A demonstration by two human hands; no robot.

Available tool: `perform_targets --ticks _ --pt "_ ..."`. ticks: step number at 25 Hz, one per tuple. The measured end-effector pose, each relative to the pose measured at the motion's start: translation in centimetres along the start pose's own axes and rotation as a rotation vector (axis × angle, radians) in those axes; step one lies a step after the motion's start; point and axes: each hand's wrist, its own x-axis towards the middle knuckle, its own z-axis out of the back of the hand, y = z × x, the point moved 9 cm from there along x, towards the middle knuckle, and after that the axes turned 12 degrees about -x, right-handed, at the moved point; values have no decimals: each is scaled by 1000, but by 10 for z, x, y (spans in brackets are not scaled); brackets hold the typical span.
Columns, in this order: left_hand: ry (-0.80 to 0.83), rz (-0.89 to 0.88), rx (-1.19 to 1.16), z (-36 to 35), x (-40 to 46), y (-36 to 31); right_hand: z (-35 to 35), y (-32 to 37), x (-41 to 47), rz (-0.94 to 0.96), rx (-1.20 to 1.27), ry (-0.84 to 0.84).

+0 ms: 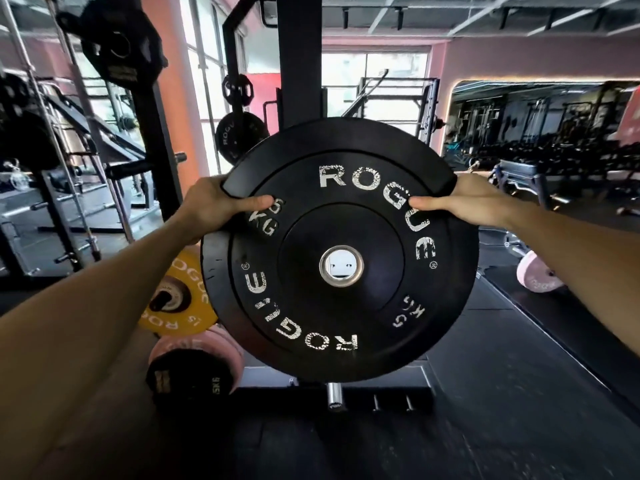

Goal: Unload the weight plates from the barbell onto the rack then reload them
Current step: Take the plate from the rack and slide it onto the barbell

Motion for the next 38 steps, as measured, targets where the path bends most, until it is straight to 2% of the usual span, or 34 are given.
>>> perform_targets --ticks 7,19,24,29,38 --pt "-4 120 26 -73 -35 119 -117 -94 -4 -7 -13 75" --pt "34 170 39 -208 -125 393 -374 -272 -23 -67 -29 79" --pt "47 143 32 -242 -165 465 -451 -311 -46 -33 -43 68" --pt "63 112 -3 -250 -169 510 -493 -326 -43 -23 -10 54" --pt "41 182 -180 -254 -129 548 -508 -317 -6 -25 46 82"
